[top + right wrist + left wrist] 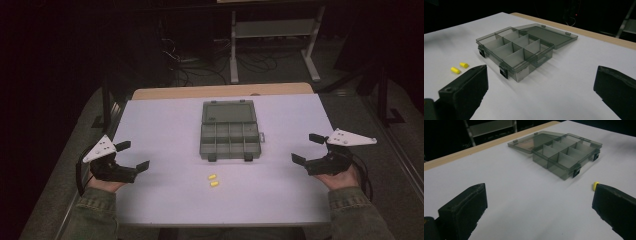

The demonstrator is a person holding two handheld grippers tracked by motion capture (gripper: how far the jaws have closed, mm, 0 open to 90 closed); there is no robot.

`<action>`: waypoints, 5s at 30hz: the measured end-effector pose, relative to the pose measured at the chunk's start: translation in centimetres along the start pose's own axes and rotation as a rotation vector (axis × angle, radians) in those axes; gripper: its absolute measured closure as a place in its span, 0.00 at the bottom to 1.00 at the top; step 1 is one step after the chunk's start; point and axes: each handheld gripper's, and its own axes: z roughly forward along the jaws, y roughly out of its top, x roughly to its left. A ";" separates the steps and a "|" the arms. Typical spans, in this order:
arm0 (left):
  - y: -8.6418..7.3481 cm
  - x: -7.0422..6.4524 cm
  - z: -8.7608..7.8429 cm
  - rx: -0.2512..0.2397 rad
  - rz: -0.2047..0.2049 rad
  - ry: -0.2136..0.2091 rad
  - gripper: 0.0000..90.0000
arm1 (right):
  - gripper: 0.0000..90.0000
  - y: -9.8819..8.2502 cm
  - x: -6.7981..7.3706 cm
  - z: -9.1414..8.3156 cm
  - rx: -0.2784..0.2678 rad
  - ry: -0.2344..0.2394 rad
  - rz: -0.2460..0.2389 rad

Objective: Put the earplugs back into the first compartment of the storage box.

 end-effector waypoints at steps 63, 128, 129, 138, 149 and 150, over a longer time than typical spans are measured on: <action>5.2 -6.0 10.4 0.315 0.245 -0.276 0.00 | 0.00 -0.1 0.2 0.2 0.021 0.011 -0.014; 2.9 -10.3 18.5 0.551 0.326 -0.444 0.73 | 0.00 -0.2 0.1 0.2 0.030 0.036 -0.013; 2.9 -10.3 18.5 0.551 0.326 -0.444 0.74 | 0.00 -0.2 0.1 0.2 0.030 0.036 -0.013; 2.7 -10.4 18.6 0.560 0.340 -0.460 0.88 | 0.00 -0.2 0.1 0.3 0.038 0.041 -0.011; 3.0 -10.3 17.9 0.548 0.344 -0.464 0.90 | 0.00 -0.2 0.1 0.4 0.041 0.048 -0.011; 3.2 -10.3 17.7 0.544 0.349 -0.464 0.90 | 0.00 -0.2 0.2 0.4 0.046 0.051 -0.014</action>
